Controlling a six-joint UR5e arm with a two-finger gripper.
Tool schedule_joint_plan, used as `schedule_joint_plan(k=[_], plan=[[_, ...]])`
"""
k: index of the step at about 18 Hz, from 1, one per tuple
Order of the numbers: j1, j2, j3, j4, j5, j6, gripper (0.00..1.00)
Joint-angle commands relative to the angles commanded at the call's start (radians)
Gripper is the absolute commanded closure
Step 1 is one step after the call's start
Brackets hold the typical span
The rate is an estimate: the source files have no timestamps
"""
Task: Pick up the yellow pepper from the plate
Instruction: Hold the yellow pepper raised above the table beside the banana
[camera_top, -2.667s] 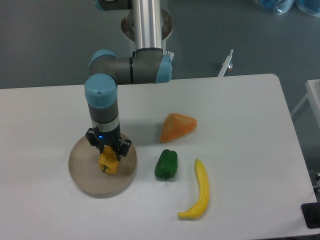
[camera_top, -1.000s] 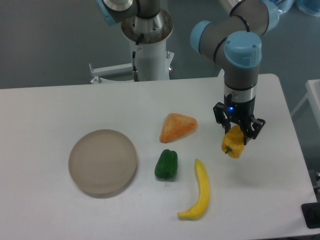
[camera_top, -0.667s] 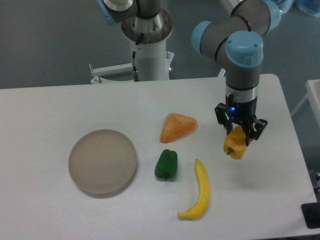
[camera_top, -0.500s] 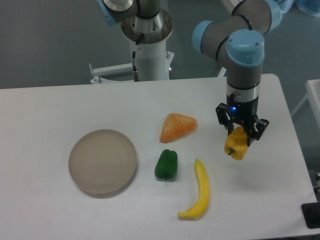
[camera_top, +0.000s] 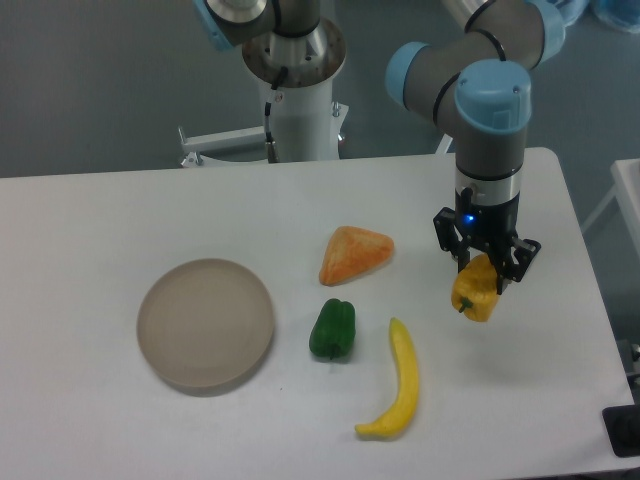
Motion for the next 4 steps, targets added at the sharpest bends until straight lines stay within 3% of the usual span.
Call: schedule_joint_plan(k=[4], plan=[[0.000,-0.003,0.002,0.000,0.002,0.000,0.53]])
